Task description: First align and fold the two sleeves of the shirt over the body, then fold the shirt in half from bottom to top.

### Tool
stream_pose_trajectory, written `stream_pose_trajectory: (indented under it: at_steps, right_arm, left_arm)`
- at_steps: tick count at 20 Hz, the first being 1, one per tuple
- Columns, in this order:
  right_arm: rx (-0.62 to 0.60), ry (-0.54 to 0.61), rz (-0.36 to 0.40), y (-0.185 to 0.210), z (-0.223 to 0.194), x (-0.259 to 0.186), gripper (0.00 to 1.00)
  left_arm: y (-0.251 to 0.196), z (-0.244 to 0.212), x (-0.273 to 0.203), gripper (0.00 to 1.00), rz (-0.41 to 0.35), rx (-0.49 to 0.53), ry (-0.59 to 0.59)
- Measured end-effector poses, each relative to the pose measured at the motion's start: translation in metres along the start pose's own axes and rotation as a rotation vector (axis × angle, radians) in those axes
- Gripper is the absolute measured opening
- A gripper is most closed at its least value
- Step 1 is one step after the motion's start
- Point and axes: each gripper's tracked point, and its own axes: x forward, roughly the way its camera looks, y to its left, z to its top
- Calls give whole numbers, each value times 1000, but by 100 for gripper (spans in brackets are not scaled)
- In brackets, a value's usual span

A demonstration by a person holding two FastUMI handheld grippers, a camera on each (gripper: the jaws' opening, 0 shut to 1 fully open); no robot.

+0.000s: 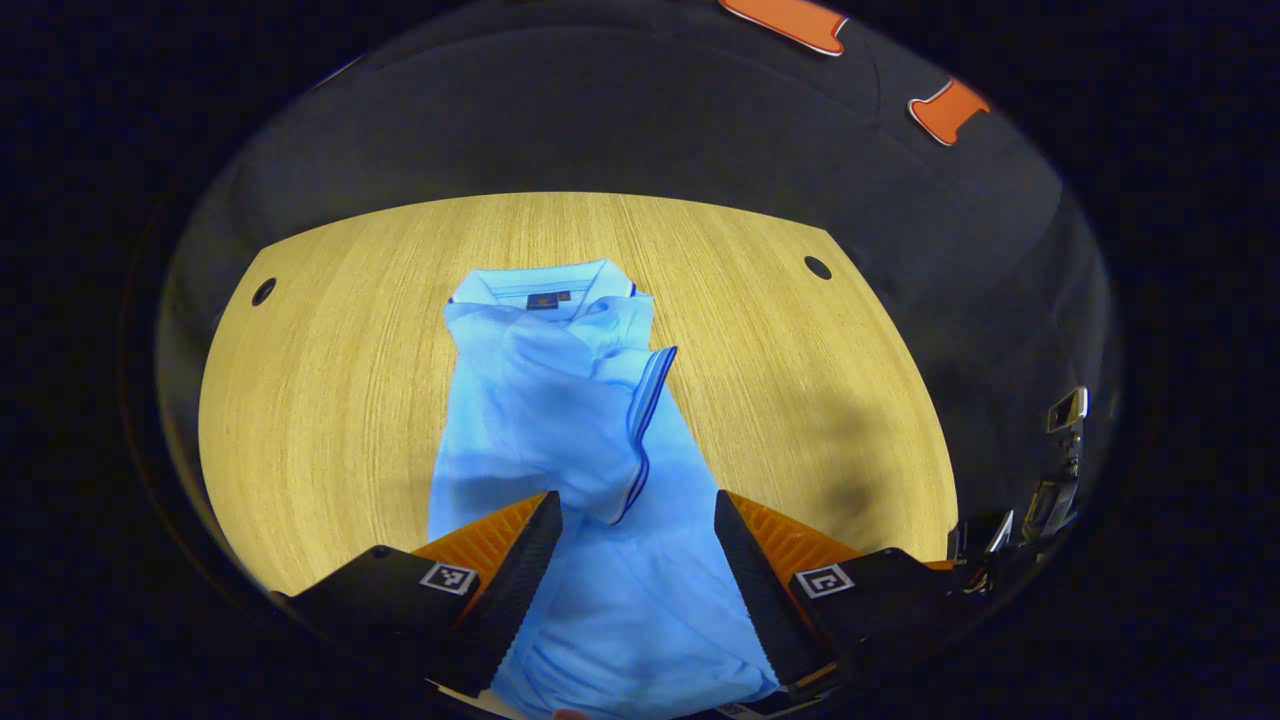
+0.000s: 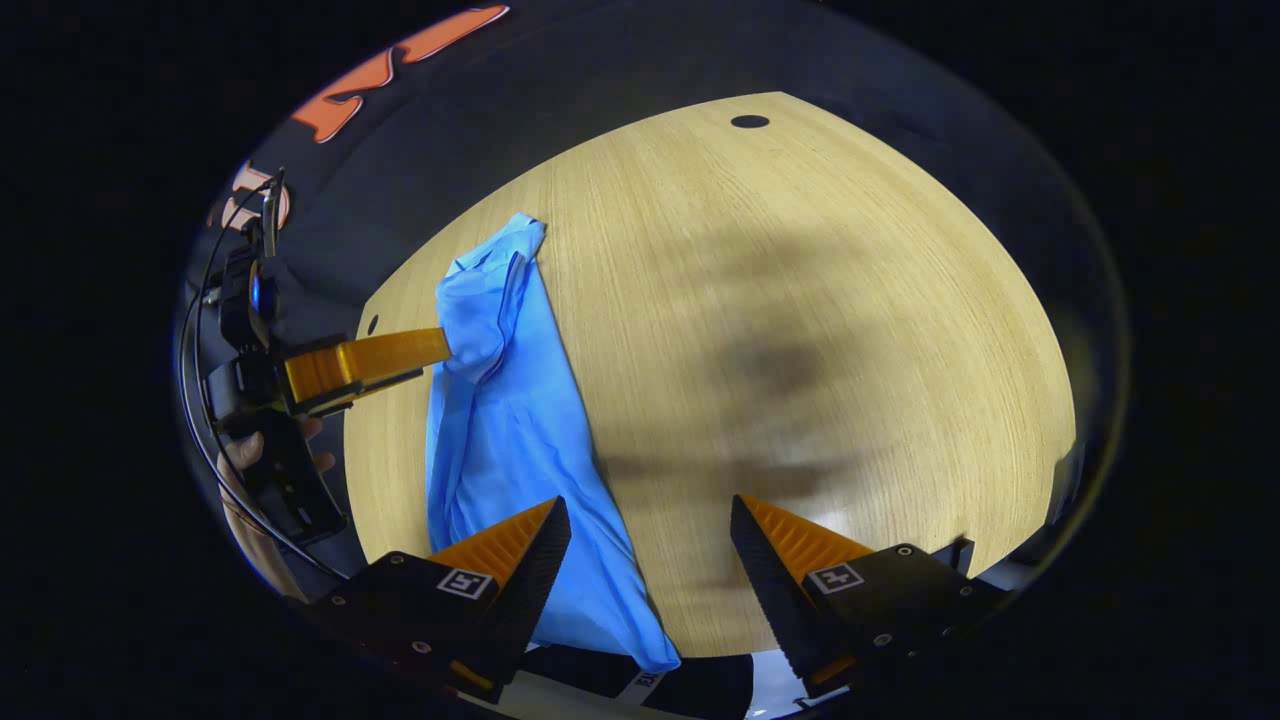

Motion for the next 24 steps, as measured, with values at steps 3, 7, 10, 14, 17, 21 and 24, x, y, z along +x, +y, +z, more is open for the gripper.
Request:
stream_pose_trajectory:
  at_steps: [3, 7, 10, 14, 17, 21, 24]
  right_arm:
    - [-49, 29, -8, 10, -11, 8, 99]
    - [-99, 60, -24, 24, -27, 18, 98]
    - [-153, 84, -46, 31, -43, 23, 99]
    - [-191, 107, -77, 32, -62, 31, 98]
    - [-203, 127, -95, 30, -82, 25, 98]
    - [-215, 161, -131, 22, -110, 19, 98]
    - [-225, 176, -155, 17, -127, 16, 98]
  left_arm:
    - [25, -24, -22, 100, 32, -24, -5]
    - [50, -68, -41, 100, 59, -71, 12]
    - [63, -102, -51, 100, 76, -93, 39]
    - [76, -143, -63, 100, 89, -109, 84]
    - [85, -170, -74, 100, 110, -107, 105]
    - [88, -211, -79, 100, 124, -93, 156]
    - [90, -234, -86, 100, 138, -88, 180]
